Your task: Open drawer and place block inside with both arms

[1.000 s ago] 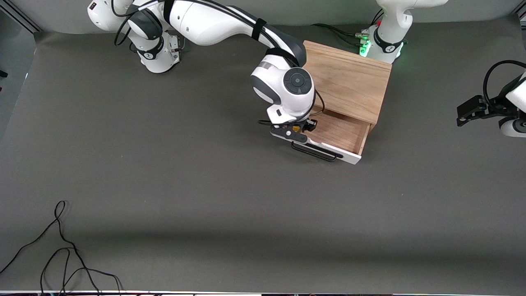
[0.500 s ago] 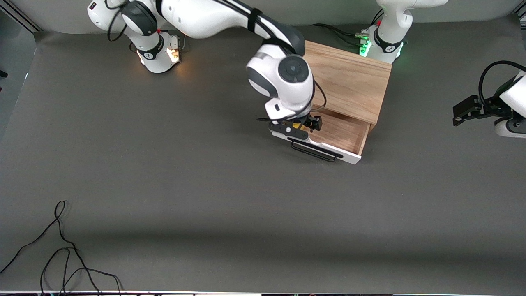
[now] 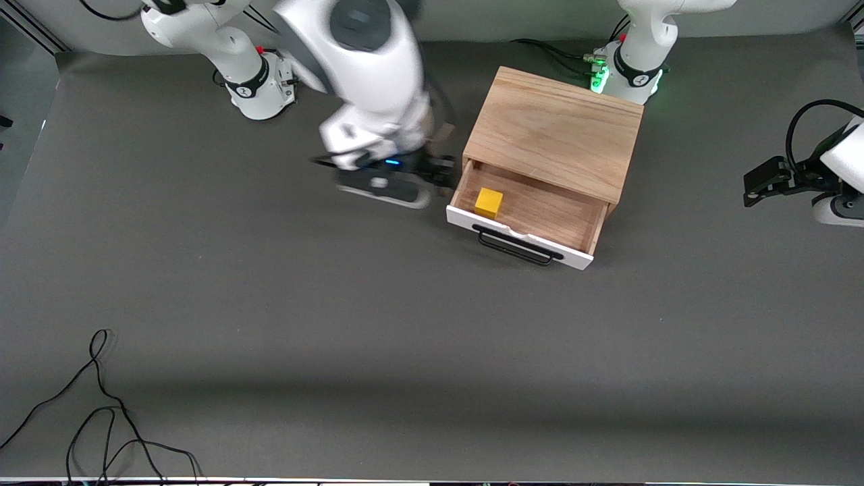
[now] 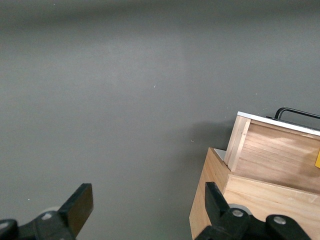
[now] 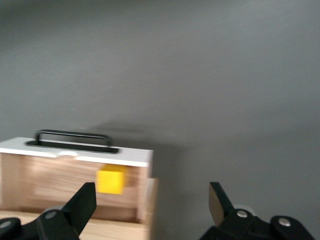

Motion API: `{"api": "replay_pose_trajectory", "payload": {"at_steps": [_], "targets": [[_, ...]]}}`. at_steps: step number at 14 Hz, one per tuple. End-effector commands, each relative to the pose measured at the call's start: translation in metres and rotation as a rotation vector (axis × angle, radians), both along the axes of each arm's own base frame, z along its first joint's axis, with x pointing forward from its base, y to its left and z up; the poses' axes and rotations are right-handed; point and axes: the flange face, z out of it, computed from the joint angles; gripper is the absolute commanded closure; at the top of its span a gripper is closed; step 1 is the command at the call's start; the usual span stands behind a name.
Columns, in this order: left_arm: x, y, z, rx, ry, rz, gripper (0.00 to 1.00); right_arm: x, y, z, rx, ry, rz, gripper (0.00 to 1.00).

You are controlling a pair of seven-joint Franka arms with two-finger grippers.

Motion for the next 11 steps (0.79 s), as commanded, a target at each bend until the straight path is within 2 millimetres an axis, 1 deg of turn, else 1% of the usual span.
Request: {"api": "replay_pose_trajectory", "payload": {"at_steps": [1, 3, 4, 6, 8, 9, 10, 11], "targets": [[-0.007, 0.001, 0.006, -0.007, -0.008, -0.014, 0.00, 0.009, -0.108, 0.038, -0.044, 0.044, 0.125, 0.00], [-0.006, 0.001, 0.005, -0.007, -0.007, -0.014, 0.00, 0.028, -0.187, 0.047, -0.062, 0.066, 0.212, 0.00], [-0.006, 0.001, 0.005, -0.007, -0.007, -0.014, 0.00, 0.038, -0.222, 0.049, -0.066, 0.066, 0.241, 0.00], [-0.006, 0.001, 0.005, -0.007, -0.007, -0.013, 0.00, 0.055, -0.281, 0.047, -0.075, 0.072, 0.287, 0.00], [-0.006, 0.001, 0.005, -0.007, -0.005, -0.013, 0.00, 0.067, -0.327, 0.045, -0.085, 0.074, 0.289, 0.00], [-0.006, 0.001, 0.005, -0.007, -0.005, -0.013, 0.00, 0.072, -0.347, 0.043, -0.088, 0.073, 0.282, 0.00], [-0.006, 0.001, 0.005, -0.007, -0.005, -0.013, 0.00, 0.079, -0.363, 0.038, -0.092, 0.072, 0.277, 0.00], [-0.006, 0.001, 0.005, -0.007, -0.005, -0.013, 0.00, 0.081, -0.377, 0.038, -0.092, 0.070, 0.267, 0.00]]}}
